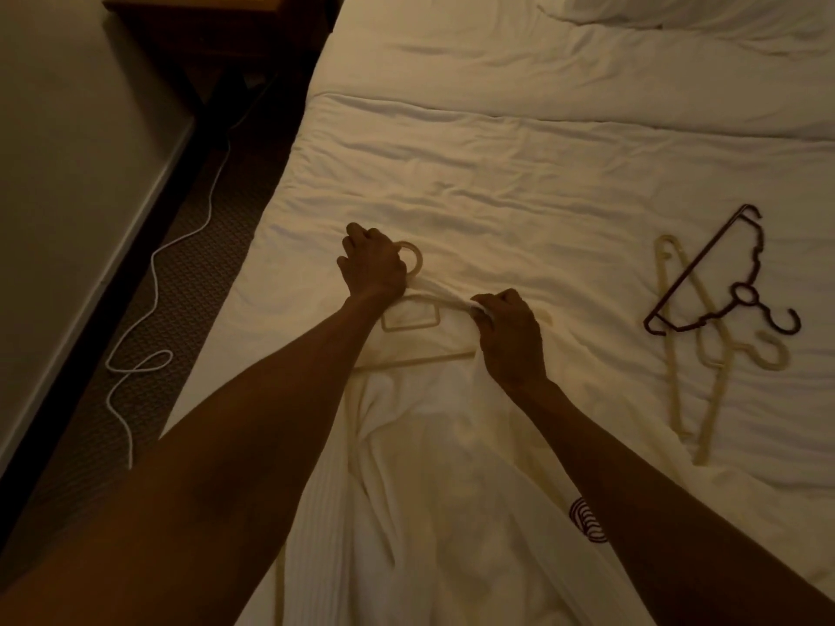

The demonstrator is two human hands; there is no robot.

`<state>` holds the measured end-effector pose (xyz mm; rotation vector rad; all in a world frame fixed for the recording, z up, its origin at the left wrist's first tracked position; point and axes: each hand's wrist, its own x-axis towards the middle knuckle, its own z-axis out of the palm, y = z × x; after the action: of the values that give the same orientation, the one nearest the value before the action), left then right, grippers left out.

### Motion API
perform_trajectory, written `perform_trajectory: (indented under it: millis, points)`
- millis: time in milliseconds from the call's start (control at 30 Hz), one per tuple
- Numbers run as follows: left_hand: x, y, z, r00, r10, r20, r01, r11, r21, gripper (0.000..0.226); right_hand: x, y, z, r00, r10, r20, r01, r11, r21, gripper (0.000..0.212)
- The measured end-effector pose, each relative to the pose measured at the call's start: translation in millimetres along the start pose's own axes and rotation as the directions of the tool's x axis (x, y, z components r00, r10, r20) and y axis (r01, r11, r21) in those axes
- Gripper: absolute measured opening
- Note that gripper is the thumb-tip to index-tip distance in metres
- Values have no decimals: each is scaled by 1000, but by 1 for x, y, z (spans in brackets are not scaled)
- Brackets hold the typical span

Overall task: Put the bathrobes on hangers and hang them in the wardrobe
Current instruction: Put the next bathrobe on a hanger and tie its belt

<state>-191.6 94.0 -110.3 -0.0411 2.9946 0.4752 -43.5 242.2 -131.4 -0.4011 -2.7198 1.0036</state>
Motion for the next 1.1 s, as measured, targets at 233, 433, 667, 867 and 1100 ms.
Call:
perform_trajectory:
  millis: [233,433,667,867,1100]
  points:
    - [-43,-22,-2,987,134,-87,-146,978,-151,33,-55,17,-11,996,32,78,-52,965,258,24]
    - [-131,-41,-8,953,270,-137,-295,928,-226,28,-142,58,-55,979,124,165,-137,988,68,22]
    - [-263,-107,-31,977,123,-175,-154,972,-177,26,-234,53,-107,996,-3,90,9,998,-60,33]
    - [-389,-161,-48,988,-144,63,156,947,-282,48,-326,67,-142,933,310,184,-260,932,-254,54]
    - [-467,-199,-32,889,-311,335,360,928,-93,67,-395,85,-165,772,566,289,-468,814,-344,67]
